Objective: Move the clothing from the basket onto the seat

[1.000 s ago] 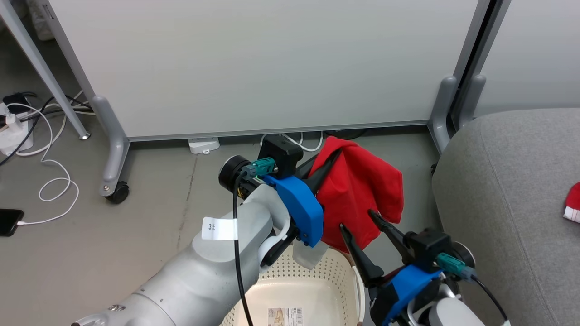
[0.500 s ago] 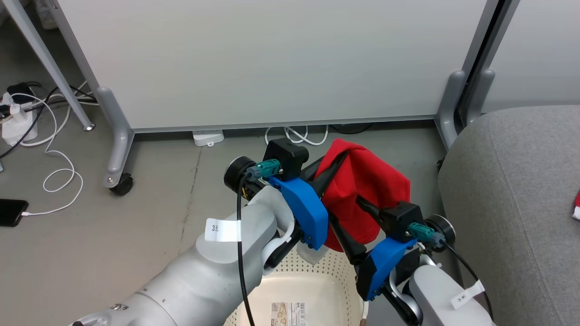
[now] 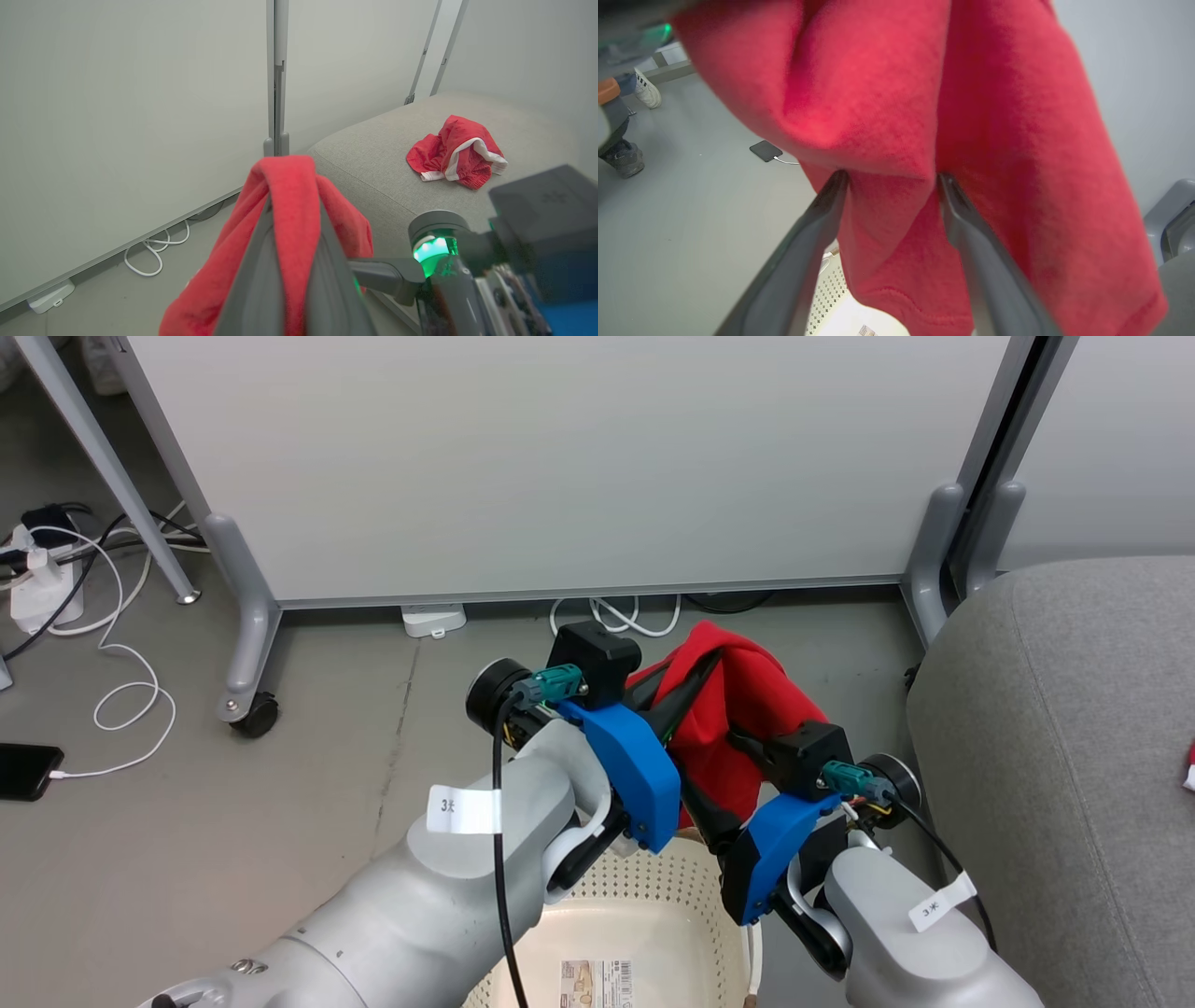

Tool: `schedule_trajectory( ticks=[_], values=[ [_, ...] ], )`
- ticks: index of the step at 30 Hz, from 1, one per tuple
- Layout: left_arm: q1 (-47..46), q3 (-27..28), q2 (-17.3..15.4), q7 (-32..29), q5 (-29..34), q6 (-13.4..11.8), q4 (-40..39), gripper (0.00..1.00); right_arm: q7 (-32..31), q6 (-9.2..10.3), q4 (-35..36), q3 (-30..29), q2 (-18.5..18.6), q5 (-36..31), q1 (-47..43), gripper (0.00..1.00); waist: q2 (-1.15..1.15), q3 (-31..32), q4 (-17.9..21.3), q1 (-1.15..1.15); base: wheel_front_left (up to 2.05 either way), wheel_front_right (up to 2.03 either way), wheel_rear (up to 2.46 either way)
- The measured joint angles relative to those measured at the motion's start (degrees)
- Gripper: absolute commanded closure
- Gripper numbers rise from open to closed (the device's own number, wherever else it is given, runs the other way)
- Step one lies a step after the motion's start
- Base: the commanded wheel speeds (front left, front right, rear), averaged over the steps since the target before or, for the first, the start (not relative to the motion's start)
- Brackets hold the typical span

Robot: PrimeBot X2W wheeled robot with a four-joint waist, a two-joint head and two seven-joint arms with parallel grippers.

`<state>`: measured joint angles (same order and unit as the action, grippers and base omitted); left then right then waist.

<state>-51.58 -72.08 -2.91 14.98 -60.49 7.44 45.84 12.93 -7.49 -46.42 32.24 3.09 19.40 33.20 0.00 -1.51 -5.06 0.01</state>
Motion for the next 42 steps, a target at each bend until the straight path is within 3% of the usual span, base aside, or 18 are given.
schedule_trajectory(
  ticks=[5, 6, 7, 8, 9, 34, 36, 37, 38, 42],
  values=[
    [0.0, -0.4, 0.0, 0.0, -0.2, 0.0, 0.0, 1.00, 1.1, 0.00, -1.6, 1.7, -0.1, 2.1, 1.0, 0.00, 0.00, 0.3, 0.1, 0.00, 0.00, 0.00, 0.00],
    [0.0, -0.5, 0.0, 0.0, -0.3, 0.0, 0.0, 1.00, 1.3, 0.00, -1.7, 2.4, -0.1, 3.1, 1.0, 0.34, 0.00, 0.4, 0.2, 0.00, 0.00, 0.00, 0.00],
    [0.0, -0.5, 0.0, 0.0, -0.5, 0.0, 0.0, 1.00, 1.4, 0.00, -1.7, 3.0, -0.1, 3.8, 1.1, 0.58, 0.00, 0.4, 0.2, 0.00, 0.00, 0.00, 0.00],
    [0.0, -0.5, 0.0, 0.0, -0.5, 0.0, -0.1, 1.00, 1.4, 0.00, -1.8, 3.5, -0.1, 4.4, 1.3, 0.58, 0.00, 0.5, 0.3, 0.00, 0.00, 0.00, 0.00],
    [0.0, -0.6, 0.0, 0.0, -0.5, 0.0, -0.1, 1.00, 1.5, 0.00, -1.8, 3.9, -0.1, 5.0, 1.4, 1.00, 0.00, 0.6, 0.3, 0.00, 0.00, 0.00, 0.00],
    [0.3, -1.0, 0.0, 0.0, -1.1, 0.0, 0.9, 1.00, 2.0, 0.00, -1.6, 4.9, -0.1, 7.9, 1.7, 1.00, 0.00, 1.1, 1.4, 0.00, 0.00, 0.00, 0.00],
    [0.3, -1.0, 0.0, 0.0, -1.1, 0.0, 1.0, 0.62, 2.0, 0.00, -1.5, 4.8, -0.1, 7.8, 1.5, 1.00, 0.00, 1.1, 1.4, 0.00, 0.00, 0.00, 0.00],
    [0.3, -1.0, 0.0, 0.0, -1.1, 0.0, 1.0, 0.26, 2.0, 0.00, -1.4, 4.7, -0.1, 7.8, 1.5, 1.00, 0.00, 1.1, 1.3, 0.00, 0.00, 0.00, 0.00],
    [0.3, -1.0, 0.0, 0.0, -1.1, 0.0, 1.1, 0.00, 2.0, 0.00, -1.4, 4.6, -0.1, 7.7, 1.5, 1.00, 0.00, 1.1, 1.3, 0.00, 0.00, 0.00, 0.00],
    [0.3, 0.0, 0.0, 0.0, -0.3, -0.1, 0.9, 0.00, 2.0, 0.00, -1.2, 4.3, -0.1, 7.4, 1.5, 1.00, 0.00, 1.0, 1.2, 0.00, 0.00, 0.00, 0.00]
  ],
)
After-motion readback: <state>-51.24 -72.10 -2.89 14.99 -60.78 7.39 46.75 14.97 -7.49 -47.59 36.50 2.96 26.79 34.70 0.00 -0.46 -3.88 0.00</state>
